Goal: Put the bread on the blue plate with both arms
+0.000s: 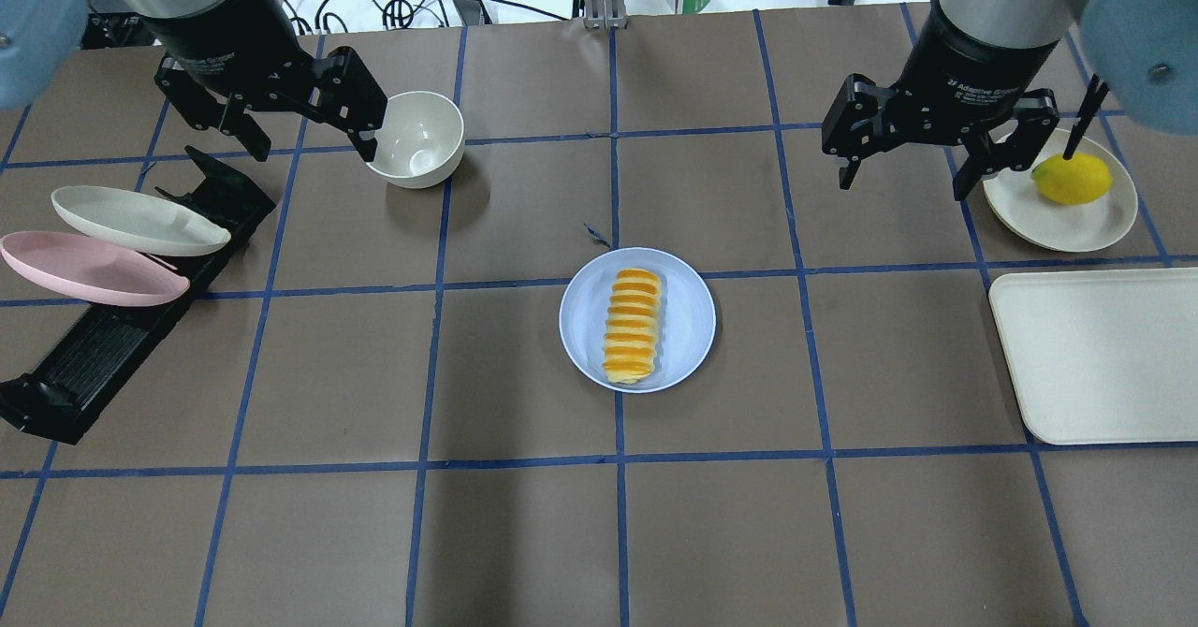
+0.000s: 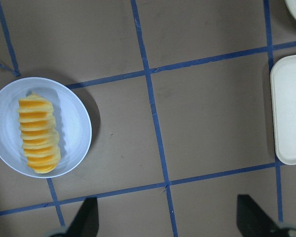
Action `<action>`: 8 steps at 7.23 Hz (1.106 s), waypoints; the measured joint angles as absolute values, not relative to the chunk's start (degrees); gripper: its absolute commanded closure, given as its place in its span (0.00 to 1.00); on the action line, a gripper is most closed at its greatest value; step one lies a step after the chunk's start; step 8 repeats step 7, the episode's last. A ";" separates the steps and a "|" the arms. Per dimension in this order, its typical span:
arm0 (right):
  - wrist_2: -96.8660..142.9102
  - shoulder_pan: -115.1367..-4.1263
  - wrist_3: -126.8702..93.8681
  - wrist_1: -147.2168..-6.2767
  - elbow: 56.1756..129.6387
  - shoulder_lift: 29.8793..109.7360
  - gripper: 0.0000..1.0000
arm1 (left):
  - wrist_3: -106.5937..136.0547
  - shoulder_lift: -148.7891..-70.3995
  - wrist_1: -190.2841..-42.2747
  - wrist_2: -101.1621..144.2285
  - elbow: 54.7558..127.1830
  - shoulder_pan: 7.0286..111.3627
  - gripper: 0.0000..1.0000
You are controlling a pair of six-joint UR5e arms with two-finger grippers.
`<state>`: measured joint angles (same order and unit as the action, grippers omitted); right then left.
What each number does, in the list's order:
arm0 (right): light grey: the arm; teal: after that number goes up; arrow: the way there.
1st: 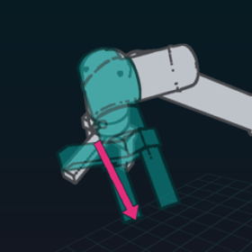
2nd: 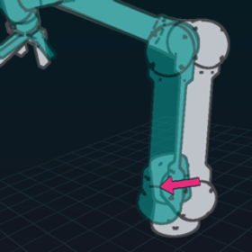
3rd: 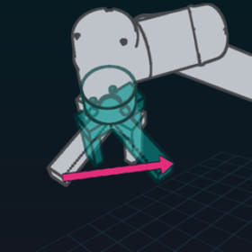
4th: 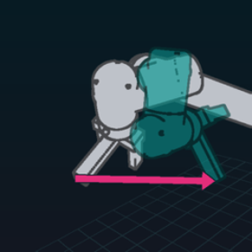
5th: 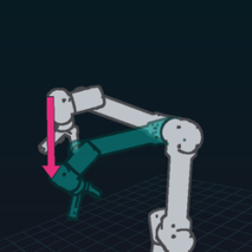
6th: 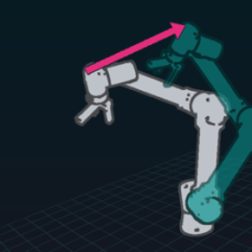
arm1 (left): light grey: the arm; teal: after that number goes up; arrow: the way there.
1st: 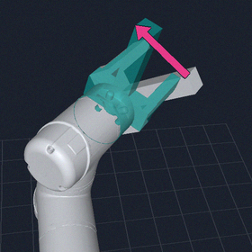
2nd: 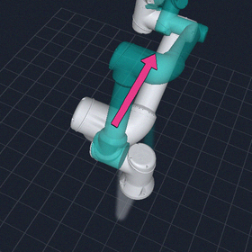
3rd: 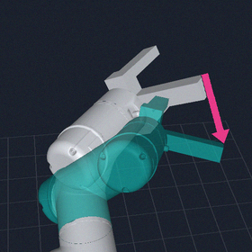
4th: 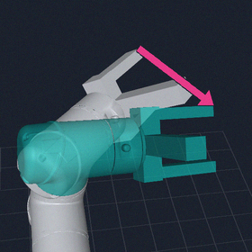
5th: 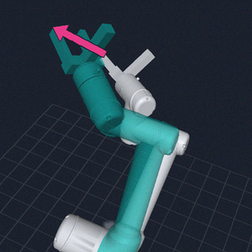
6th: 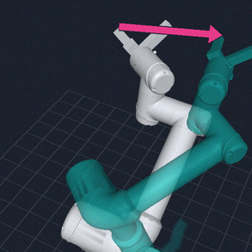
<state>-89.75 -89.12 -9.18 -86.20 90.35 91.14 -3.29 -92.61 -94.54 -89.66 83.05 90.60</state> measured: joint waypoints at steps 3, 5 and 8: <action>-89.86 -89.12 -9.26 -86.22 90.25 91.25 0.00 | -1.83 -92.67 -94.43 -89.56 83.13 90.64 0.00; -89.68 -89.12 -9.57 -86.18 90.21 91.30 0.00 | -1.68 -92.59 -94.47 -89.46 83.01 90.63 0.00; -89.61 -89.12 -9.71 -86.14 90.28 91.57 0.00 | -1.60 -92.58 -94.46 -89.45 82.98 90.65 0.00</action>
